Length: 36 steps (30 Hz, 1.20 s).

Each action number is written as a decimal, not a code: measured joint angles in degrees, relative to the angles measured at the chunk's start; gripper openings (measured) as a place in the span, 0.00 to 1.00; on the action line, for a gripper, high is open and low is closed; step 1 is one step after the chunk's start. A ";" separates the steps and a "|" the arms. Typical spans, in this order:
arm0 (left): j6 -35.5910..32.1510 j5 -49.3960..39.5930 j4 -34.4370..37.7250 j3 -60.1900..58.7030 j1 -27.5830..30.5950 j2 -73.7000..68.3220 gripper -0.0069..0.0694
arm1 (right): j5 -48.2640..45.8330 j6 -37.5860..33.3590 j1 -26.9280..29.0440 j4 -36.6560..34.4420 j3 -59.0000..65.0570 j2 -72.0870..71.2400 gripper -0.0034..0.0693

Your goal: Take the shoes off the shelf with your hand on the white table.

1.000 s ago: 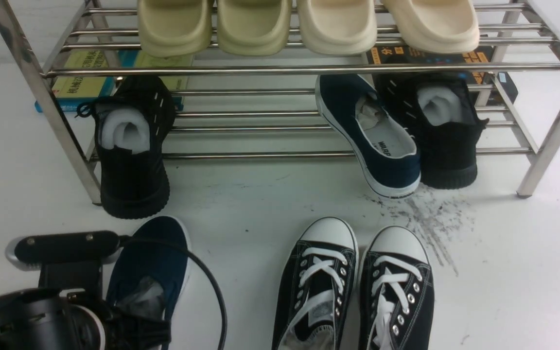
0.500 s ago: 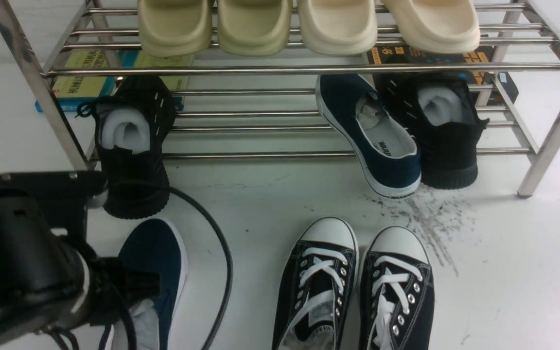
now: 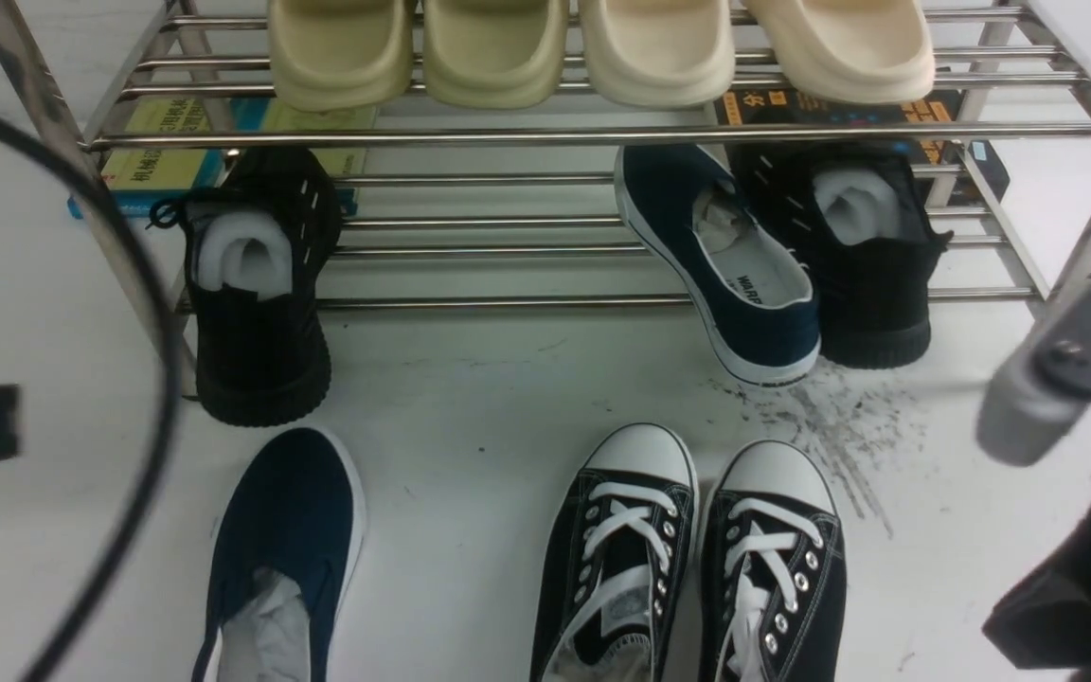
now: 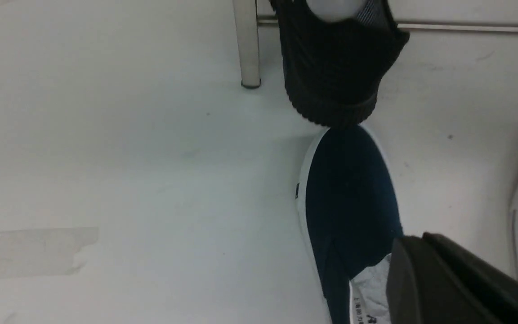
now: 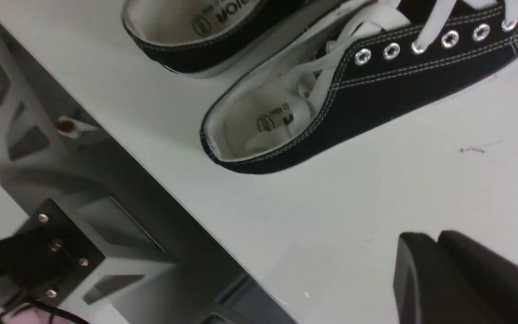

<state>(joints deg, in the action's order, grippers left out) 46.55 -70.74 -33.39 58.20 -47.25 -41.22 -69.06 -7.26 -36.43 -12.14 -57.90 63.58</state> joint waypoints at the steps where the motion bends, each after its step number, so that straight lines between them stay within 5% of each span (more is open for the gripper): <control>1: 0.00 0.00 0.70 0.05 0.00 2.59 0.09 | -0.69 2.19 -2.63 3.02 -1.69 2.20 0.09; 6: 1.00 0.00 4.56 -1.98 0.00 10.65 0.09 | -1.61 10.21 -8.03 12.14 -8.41 10.36 0.03; 19: 5.86 0.00 18.49 -18.64 0.00 12.55 0.09 | -1.73 16.74 -7.84 16.35 -30.16 30.84 0.09; 30: 5.97 0.75 19.21 -19.01 0.00 12.55 0.11 | 4.06 19.41 -2.50 24.06 -41.02 42.61 0.52; 36: 5.97 0.76 19.16 -19.00 0.00 12.55 0.11 | 7.17 19.70 -0.52 26.40 -41.12 45.96 0.60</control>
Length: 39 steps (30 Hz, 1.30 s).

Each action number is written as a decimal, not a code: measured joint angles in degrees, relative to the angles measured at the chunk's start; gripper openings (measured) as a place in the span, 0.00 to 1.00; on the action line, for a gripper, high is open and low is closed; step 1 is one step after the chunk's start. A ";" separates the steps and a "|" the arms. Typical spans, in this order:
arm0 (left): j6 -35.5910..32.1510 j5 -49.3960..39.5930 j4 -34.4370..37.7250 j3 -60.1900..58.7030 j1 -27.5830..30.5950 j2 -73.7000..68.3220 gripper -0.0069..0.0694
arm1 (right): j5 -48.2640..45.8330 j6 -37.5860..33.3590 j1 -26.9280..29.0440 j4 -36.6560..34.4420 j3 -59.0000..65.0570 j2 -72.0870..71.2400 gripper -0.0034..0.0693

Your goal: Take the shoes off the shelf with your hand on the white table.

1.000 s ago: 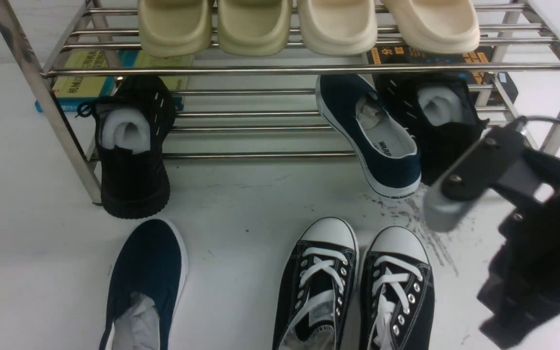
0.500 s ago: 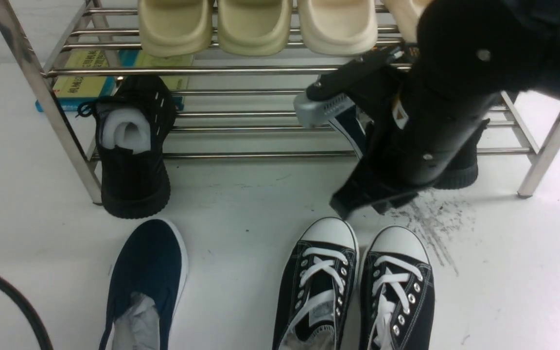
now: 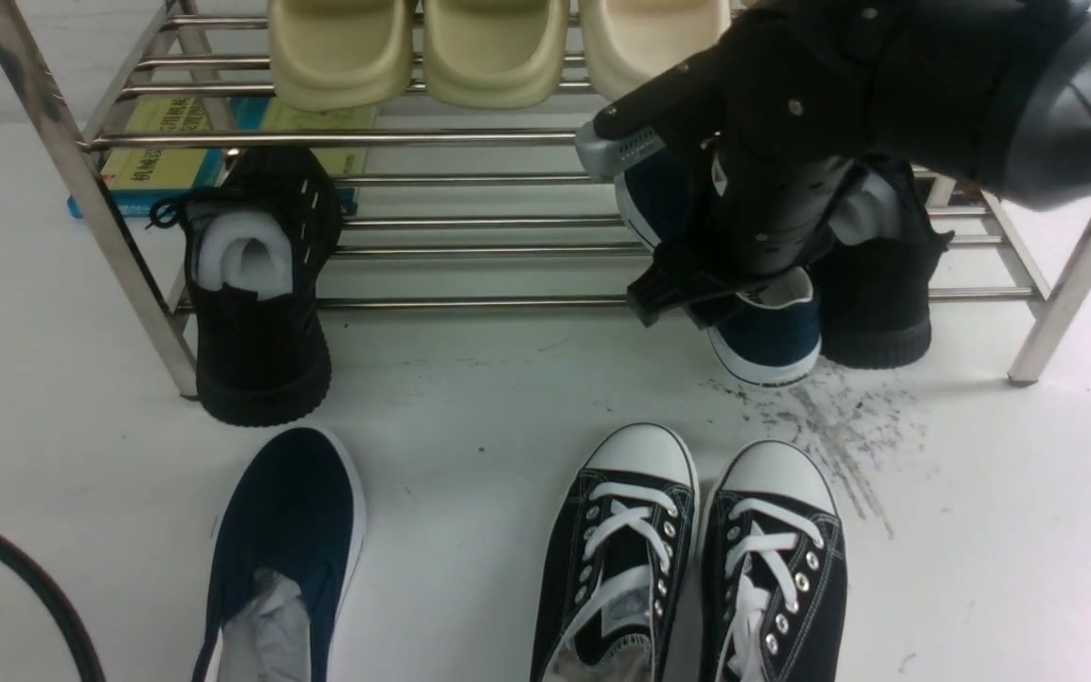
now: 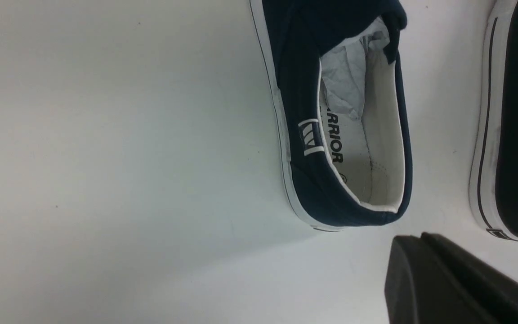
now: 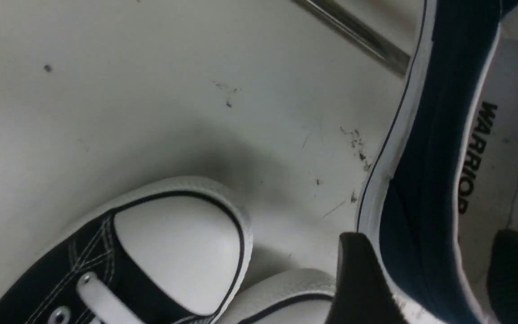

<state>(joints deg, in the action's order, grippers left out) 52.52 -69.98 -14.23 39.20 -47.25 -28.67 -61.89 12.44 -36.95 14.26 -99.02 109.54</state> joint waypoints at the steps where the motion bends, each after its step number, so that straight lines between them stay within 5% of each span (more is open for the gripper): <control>1: 0.00 0.00 -0.13 0.00 0.00 0.00 0.11 | 0.99 0.00 0.32 0.84 0.00 0.93 0.60; 8: 0.00 0.05 -1.31 0.00 0.00 0.00 0.12 | 3.51 0.07 0.89 2.97 -0.17 4.75 0.52; 11: 0.00 0.05 -1.31 0.00 0.00 0.00 0.12 | 3.44 0.07 0.89 3.26 -0.17 5.43 0.35; 13: 0.00 0.05 -1.31 0.00 0.00 0.00 0.12 | 2.87 0.07 0.89 3.65 -0.29 5.43 0.13; 15: 0.00 0.05 -1.46 0.00 0.00 0.00 0.12 | 2.54 0.07 0.70 3.65 -0.29 5.26 0.08; 22: 0.00 0.05 -4.31 0.00 0.00 0.00 0.14 | -6.01 -0.03 -4.99 2.66 -0.29 -0.90 0.08; 28: 0.00 0.16 -7.69 0.00 0.00 0.00 0.14 | -9.73 0.88 -15.06 2.07 -0.29 -7.04 0.08; 39: 0.00 0.26 -9.21 0.00 0.00 0.00 0.16 | -9.91 18.06 -26.17 -5.86 -0.29 -8.89 0.09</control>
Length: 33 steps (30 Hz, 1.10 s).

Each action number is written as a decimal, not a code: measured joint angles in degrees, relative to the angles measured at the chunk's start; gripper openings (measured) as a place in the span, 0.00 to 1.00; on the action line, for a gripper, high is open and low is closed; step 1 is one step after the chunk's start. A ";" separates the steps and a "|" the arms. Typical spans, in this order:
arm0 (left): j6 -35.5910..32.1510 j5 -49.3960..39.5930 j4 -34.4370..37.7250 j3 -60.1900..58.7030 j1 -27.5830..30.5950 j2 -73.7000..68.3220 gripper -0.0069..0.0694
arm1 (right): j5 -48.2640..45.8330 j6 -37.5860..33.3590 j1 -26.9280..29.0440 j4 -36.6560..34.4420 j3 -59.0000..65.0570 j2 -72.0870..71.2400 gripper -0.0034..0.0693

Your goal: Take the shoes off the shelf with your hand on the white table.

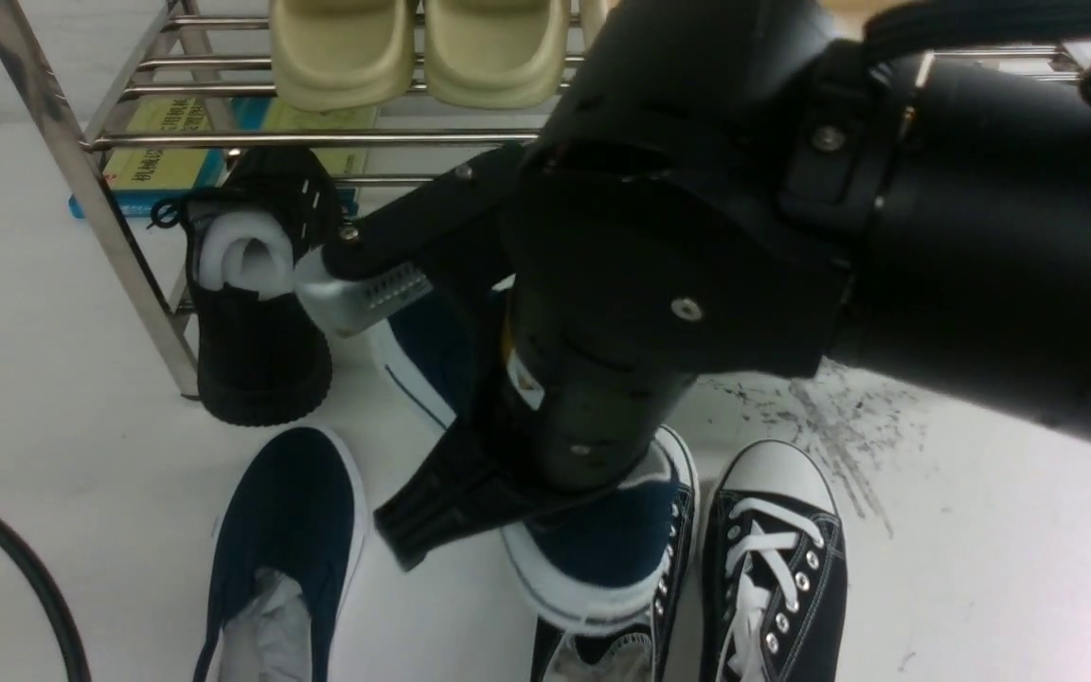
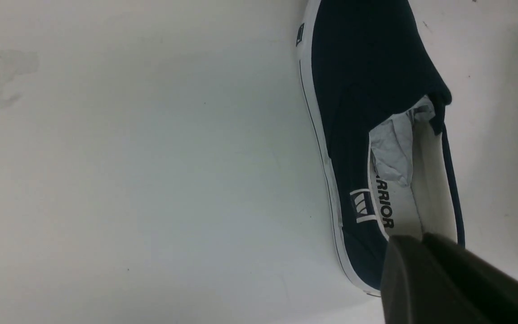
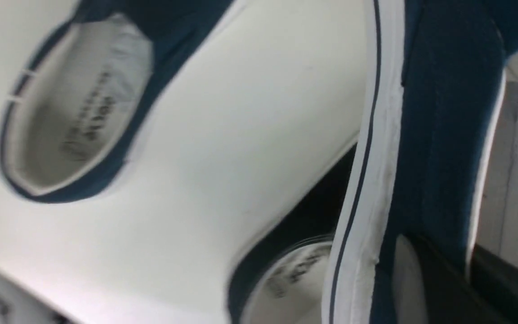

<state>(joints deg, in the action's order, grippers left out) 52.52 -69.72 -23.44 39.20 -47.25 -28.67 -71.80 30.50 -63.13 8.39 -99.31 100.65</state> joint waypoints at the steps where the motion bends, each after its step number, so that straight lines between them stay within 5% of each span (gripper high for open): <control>1: 0.00 0.00 0.00 0.00 0.00 0.00 0.16 | -0.06 0.85 -0.14 -0.78 0.00 0.00 0.09; 7: 0.00 0.00 -0.02 0.00 0.00 0.00 0.16 | -0.53 10.58 -0.91 -3.56 0.05 0.18 0.09; 13: 0.00 0.00 -0.47 0.00 0.00 0.00 0.17 | -0.01 19.89 -4.56 1.25 0.05 6.90 0.10; 33: 0.00 0.07 -1.62 0.00 0.00 0.00 0.18 | 15.78 29.57 -5.03 3.56 0.05 17.01 0.12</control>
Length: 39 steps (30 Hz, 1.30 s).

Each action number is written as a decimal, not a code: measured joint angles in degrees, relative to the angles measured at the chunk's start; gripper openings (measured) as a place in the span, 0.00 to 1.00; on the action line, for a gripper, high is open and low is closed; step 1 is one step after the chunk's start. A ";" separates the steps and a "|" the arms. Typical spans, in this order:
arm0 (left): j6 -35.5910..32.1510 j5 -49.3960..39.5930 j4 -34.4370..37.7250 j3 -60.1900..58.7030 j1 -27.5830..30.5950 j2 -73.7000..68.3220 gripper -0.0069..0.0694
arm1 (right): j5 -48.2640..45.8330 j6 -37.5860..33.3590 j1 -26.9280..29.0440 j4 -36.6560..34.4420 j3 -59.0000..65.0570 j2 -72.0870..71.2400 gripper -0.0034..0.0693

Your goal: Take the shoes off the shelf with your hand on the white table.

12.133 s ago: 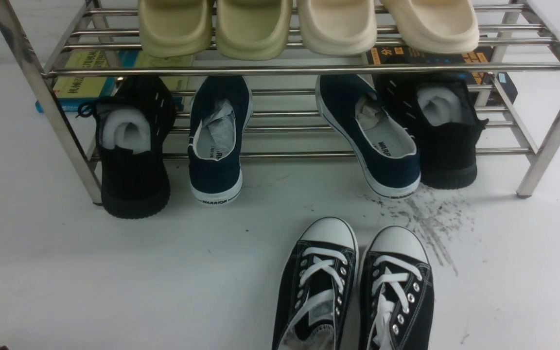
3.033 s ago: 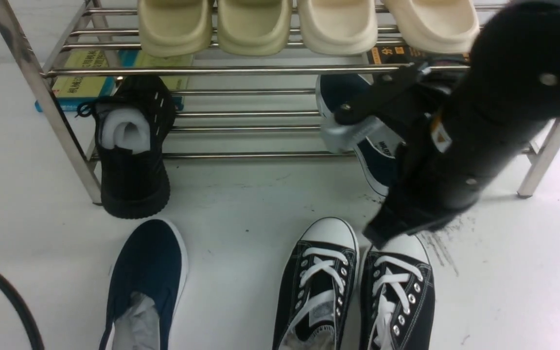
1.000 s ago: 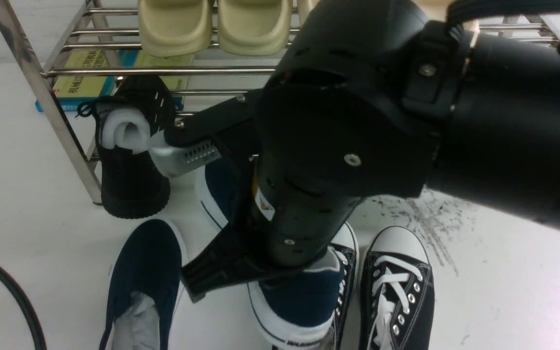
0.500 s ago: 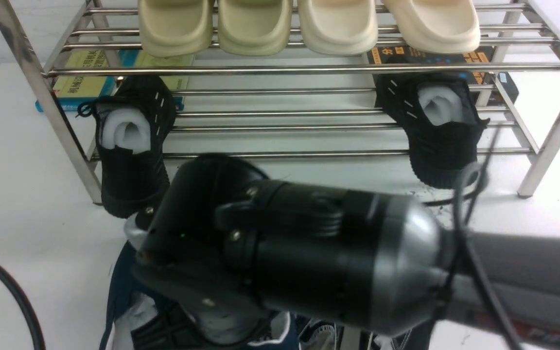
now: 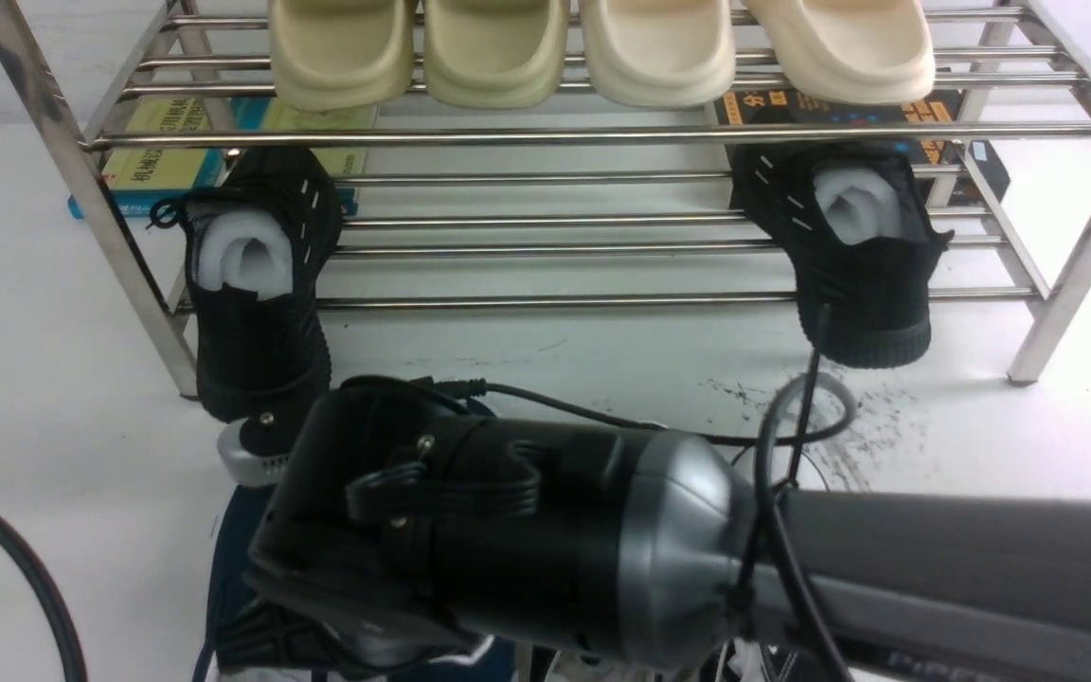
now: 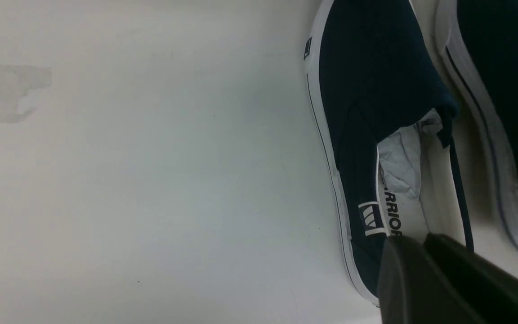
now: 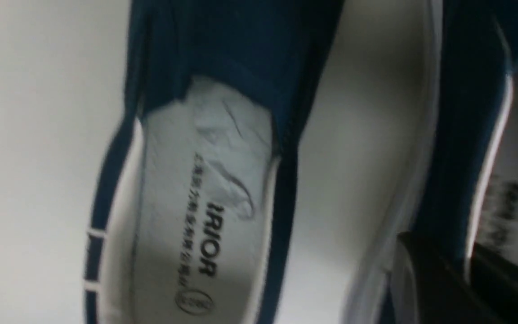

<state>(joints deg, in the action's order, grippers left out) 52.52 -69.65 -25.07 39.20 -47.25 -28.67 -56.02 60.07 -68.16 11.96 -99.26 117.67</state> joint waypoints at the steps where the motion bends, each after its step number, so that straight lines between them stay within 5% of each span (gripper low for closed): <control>1: 0.00 0.00 -0.06 0.00 0.00 0.00 0.18 | 1.01 0.88 0.01 0.05 0.00 0.08 0.13; 15: 0.00 0.06 -0.31 0.00 0.00 0.00 0.20 | -0.83 2.53 -0.01 -5.92 0.00 0.19 0.23; 24: 0.00 0.06 -0.35 0.00 0.00 0.00 0.21 | -3.09 -5.27 -0.91 -9.01 -0.05 -0.50 0.59; 27: 0.00 0.06 -0.35 0.00 0.00 0.00 0.21 | -5.82 -11.50 -0.51 -9.34 -0.05 -2.19 0.63; 33: 0.00 0.06 -0.35 0.00 0.00 0.00 0.22 | -13.60 -28.48 0.91 -11.96 -1.95 -11.10 0.50; 39: 1.13 0.06 -0.29 0.00 0.00 0.00 0.23 | -15.18 -42.83 2.35 -11.96 -2.74 -26.29 0.14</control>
<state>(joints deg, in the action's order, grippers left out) 53.64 -69.60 -25.36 39.20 -47.25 -28.67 -71.20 17.23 -65.81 0.00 -102.00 91.38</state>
